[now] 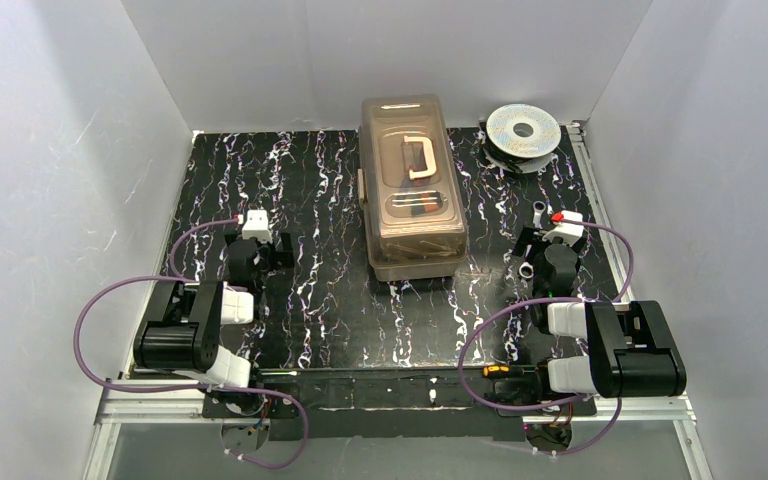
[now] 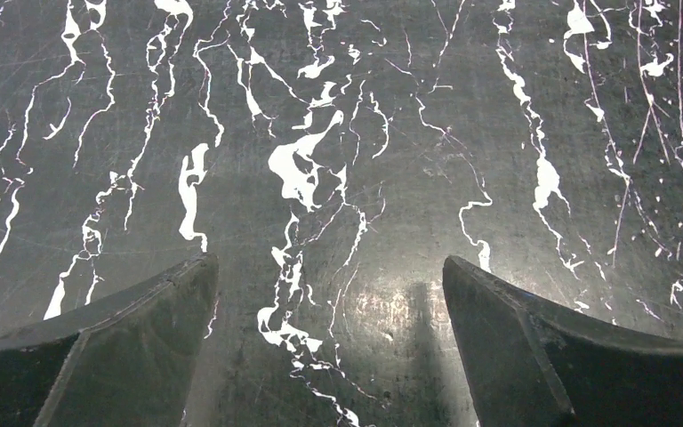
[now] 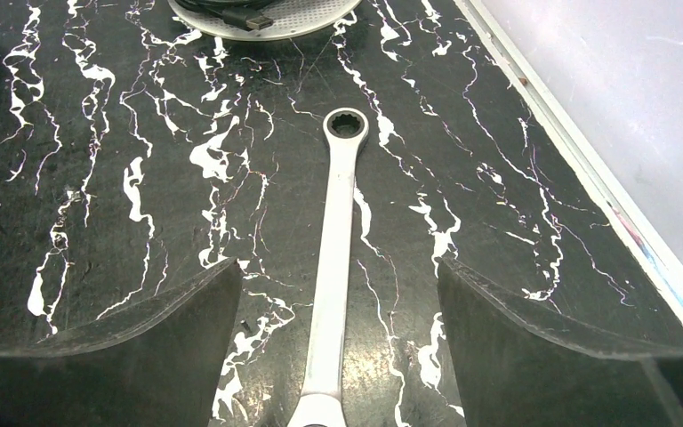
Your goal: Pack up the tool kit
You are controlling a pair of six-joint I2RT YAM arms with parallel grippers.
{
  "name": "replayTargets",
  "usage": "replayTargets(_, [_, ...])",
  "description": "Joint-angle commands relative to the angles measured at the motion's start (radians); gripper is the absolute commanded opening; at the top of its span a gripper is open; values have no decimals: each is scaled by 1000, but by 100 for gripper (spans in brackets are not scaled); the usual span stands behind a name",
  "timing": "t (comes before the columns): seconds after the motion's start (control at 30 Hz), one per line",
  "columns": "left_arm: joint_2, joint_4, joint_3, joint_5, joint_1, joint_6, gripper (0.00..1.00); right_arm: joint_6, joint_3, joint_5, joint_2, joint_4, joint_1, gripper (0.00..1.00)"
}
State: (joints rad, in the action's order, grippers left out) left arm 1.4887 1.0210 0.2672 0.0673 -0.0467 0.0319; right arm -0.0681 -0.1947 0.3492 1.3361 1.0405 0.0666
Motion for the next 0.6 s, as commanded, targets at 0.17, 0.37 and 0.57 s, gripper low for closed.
replayTargets(0.17, [-12, -51, 41, -50, 36, -52, 98, -13, -32, 27, -6, 17, -4, 90])
replayTargets(0.37, [-5, -20, 34, -44, 36, -49, 98, -13, -32, 27, -6, 17, -4, 90])
replayTargets(0.57, [-6, -38, 39, -47, 37, -52, 98, -13, -32, 27, -6, 18, -4, 91])
